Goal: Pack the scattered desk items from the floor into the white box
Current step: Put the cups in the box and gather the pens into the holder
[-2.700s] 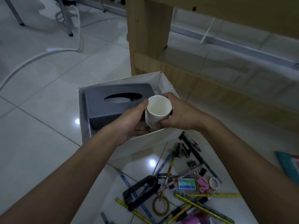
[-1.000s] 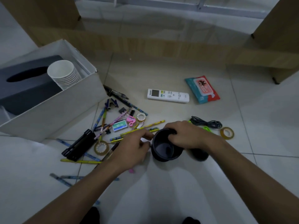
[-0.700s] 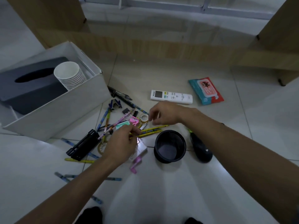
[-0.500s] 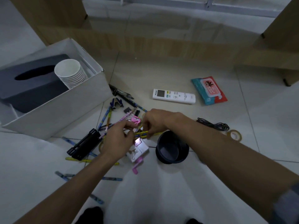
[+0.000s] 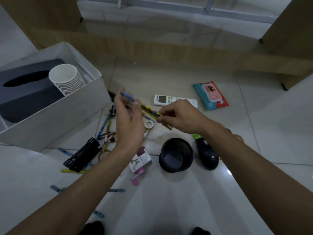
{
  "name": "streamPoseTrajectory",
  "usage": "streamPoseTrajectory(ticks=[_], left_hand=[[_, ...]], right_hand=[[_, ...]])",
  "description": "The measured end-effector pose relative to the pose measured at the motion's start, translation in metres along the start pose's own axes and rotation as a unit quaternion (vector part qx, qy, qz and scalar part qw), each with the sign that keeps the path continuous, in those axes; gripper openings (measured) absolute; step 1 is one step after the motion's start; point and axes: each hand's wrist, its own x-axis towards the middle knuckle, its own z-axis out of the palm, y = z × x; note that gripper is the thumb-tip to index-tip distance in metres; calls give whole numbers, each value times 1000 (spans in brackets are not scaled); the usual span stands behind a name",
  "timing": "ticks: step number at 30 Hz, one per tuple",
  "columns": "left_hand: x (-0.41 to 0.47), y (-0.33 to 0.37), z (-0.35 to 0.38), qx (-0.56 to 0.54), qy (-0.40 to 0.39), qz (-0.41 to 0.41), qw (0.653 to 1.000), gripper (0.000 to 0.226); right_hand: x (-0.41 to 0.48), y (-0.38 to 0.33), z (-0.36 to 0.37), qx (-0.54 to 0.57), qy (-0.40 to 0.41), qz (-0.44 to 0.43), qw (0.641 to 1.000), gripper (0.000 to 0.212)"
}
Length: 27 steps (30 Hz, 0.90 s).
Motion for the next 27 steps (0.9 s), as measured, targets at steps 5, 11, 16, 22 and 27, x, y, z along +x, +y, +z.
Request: streamPoseTrajectory(ticks=[5,11,16,22,27], left_hand=[[-8,29,32,31,-86,111,990,47],[-21,50,42,104,-154,216,959,63],[-40,32,36,115,-220,219,944,53],[-46,-3,20,104,-251,159,949,29],[-38,-18,11,102,-197,83,972,22]], right_hand=[[-39,-13,-5,157,64,20,985,14],[-76,-22,18,266,149,36,952,20],[-95,-19,41,227,160,9,961,32],[-108,-5,47,242,153,67,956,34],[-98,-5,41,236,227,28,944,50]])
